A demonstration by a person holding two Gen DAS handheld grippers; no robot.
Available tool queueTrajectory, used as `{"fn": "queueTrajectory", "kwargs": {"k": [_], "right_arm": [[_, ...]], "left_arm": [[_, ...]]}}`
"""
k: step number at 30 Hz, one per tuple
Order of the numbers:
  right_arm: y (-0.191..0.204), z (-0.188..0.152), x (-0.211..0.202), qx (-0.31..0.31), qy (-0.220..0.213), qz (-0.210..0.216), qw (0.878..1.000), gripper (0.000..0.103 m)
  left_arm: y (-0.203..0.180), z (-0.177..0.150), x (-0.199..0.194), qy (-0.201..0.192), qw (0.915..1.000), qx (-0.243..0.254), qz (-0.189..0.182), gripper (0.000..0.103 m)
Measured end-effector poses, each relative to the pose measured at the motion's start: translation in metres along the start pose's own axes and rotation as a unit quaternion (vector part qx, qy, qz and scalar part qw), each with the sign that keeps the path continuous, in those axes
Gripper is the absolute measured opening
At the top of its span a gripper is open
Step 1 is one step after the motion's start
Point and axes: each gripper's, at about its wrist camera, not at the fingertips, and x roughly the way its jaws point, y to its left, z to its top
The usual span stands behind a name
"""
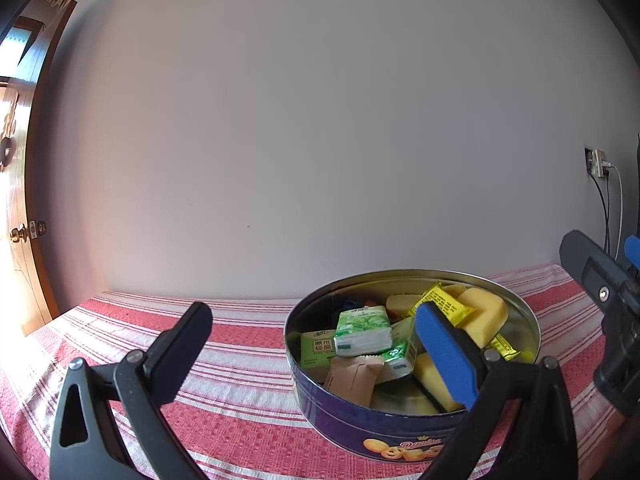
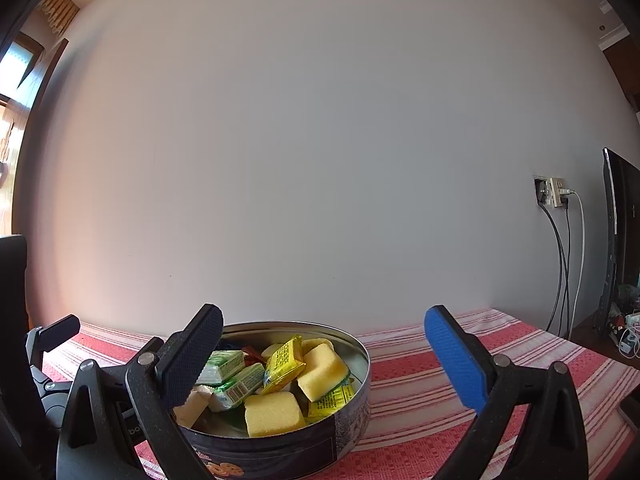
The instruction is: Organize objects
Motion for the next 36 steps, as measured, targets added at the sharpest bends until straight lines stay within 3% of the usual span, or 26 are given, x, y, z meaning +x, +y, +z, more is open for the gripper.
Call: {"fn": "queueTrajectory", "kwargs": {"k": [27,36], "right_arm": [[-0.001,0.000,0.001,0.002,0.003,-0.003,1.000,0.102],[-0.001,0.000,0.000,0.002,0.004,-0.002,1.000,0.102]], "left_arm": [[-0.002,-0.001,0.007,0.020,0.9998,-0.003,0.005,0.103],[-0.003,-0.003,0.010,0.032,0.9992,-0.007,-0.022,0.103]]}}
